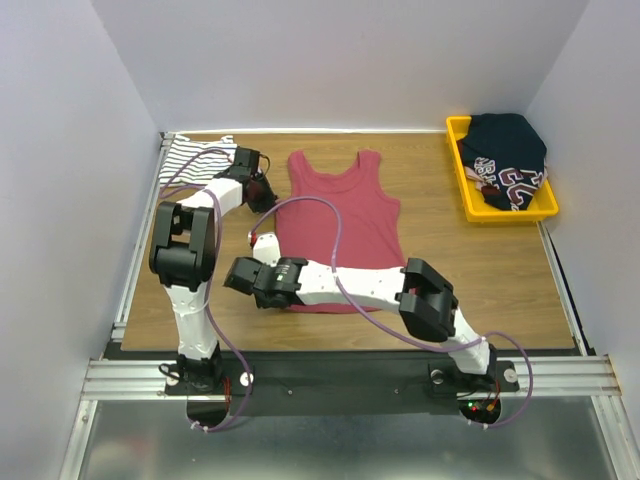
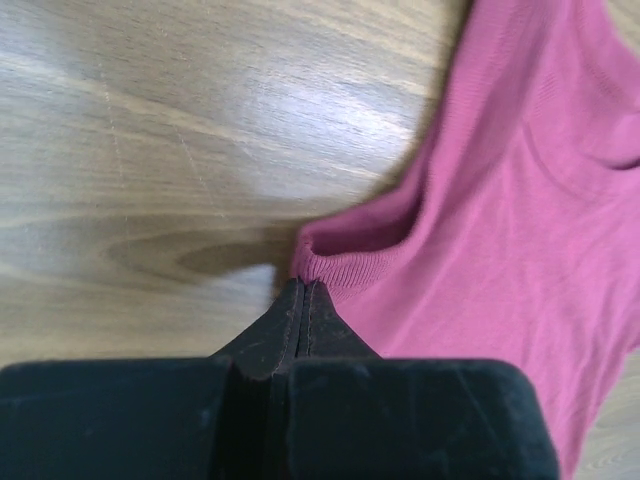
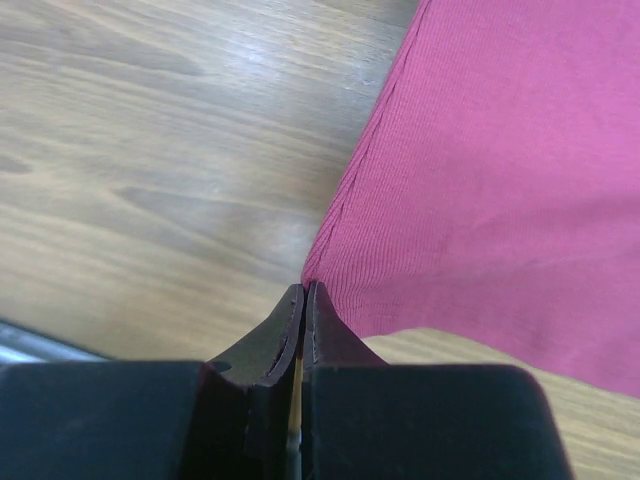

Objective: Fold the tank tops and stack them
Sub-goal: Flatten the tank top out, then fold the tank top

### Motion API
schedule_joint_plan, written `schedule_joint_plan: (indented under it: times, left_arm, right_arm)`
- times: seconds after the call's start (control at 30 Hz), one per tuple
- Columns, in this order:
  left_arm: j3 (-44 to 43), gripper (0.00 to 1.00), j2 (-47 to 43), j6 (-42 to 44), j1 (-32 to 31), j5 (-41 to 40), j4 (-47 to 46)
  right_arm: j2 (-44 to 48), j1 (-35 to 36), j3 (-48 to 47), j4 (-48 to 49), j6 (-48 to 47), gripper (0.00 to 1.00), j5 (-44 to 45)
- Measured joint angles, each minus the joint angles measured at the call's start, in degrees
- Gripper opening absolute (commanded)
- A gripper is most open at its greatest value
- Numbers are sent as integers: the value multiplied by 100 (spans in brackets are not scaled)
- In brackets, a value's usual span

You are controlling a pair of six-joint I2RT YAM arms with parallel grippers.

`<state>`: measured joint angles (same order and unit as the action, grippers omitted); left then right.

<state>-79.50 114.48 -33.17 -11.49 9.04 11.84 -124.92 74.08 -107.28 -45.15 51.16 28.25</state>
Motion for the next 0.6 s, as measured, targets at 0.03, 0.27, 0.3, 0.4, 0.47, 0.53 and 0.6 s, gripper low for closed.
schedule_joint_plan:
  times: [0.03,0.27,0.3,0.4,0.47,0.53,0.6]
  left_arm:
    - [11,0,-74,-39,2,-13,7]
    - [13,0,-372,-378,-2,-24,-4]
    - [13,0,-378,-407,-7,-22,-4]
    - [11,0,-376,-542,-63,-4,2]
    - [-15,0,-376,-627,-122,-7,4]
    - [-76,0,-365,-684,-205,-2,15]
    - [-216,0,-315,-745,-323,2,35]
  right_arm:
    - [90,2,57,33,-2,0,-13]
    - [603,33,708,236,4,0,-39]
    - [654,33,798,240,4,1,-39]
    - [859,28,1172,284,9,0,-4]
    - [988,24,1410,337,9,0,11]
    - [1187,13,1709,358,26,0,35]
    - [1394,-13,1989,391,52,0,50]
